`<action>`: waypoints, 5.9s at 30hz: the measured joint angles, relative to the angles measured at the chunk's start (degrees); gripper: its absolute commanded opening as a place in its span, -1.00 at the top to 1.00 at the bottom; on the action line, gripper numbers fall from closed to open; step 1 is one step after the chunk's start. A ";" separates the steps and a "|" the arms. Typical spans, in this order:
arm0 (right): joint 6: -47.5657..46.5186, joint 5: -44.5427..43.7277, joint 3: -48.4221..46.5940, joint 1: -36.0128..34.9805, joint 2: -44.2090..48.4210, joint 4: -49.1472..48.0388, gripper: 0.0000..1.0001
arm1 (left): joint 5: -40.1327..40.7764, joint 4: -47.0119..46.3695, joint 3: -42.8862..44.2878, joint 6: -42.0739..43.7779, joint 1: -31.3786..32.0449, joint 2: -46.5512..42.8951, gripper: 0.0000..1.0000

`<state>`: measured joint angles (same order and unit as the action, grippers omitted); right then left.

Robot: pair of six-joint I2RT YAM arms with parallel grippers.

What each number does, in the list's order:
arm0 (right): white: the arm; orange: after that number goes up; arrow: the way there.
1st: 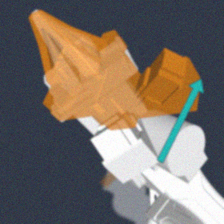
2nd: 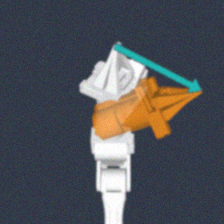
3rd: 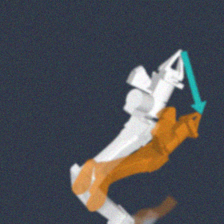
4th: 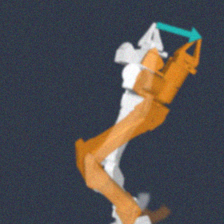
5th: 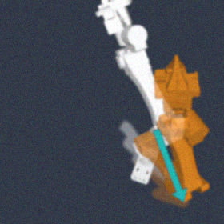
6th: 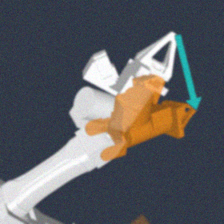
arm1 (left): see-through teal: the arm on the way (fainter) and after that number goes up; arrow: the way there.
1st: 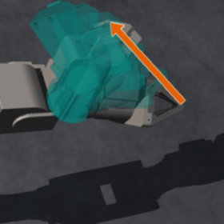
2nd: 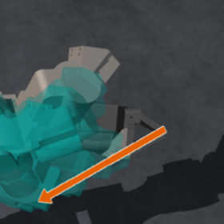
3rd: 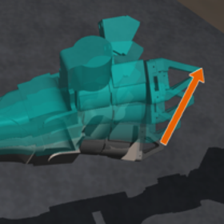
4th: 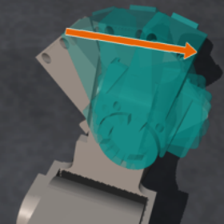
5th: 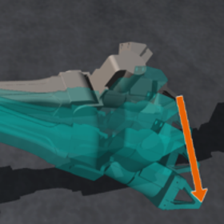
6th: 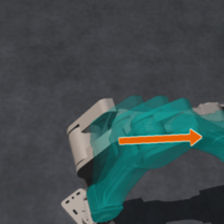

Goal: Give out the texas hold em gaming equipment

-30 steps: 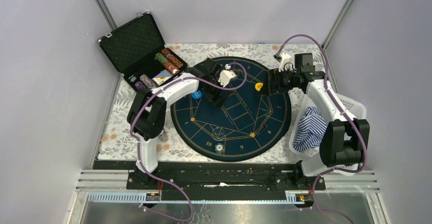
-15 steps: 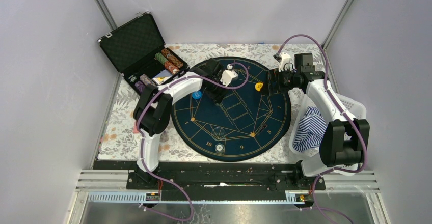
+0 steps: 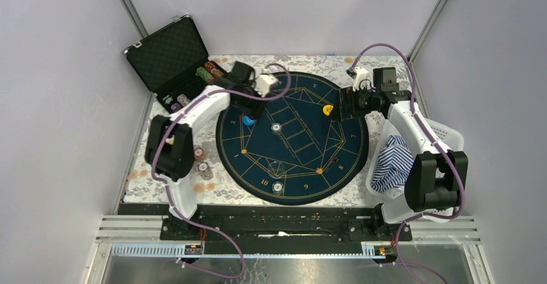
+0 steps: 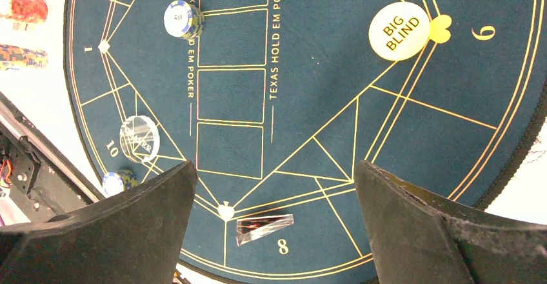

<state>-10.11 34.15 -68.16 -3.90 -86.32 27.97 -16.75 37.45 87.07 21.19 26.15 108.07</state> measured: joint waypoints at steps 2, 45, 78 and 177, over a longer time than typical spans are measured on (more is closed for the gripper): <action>0.00 0.04 0.02 0.00 0.00 -0.02 -0.99 | -0.15 0.04 -1.70 0.98 -4.09 -2.69 0.35; -0.11 1.05 0.46 0.15 0.00 0.00 -0.99 | -1.33 -7.54 -20.50 6.84 -14.91 -5.53 -0.63; 0.07 -20.24 -27.65 -33.81 -32.83 -1.62 -0.90 | -7.26 0.13 -14.49 -12.24 -24.85 -28.11 -0.97; -2.27 -20.13 -39.82 -4.72 -33.20 4.24 -0.99 | -15.02 14.19 -15.30 3.39 -28.41 -28.79 -0.97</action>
<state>-12.38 14.02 -107.98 -8.62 -119.52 32.21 -31.77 51.64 71.77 24.58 -2.26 79.29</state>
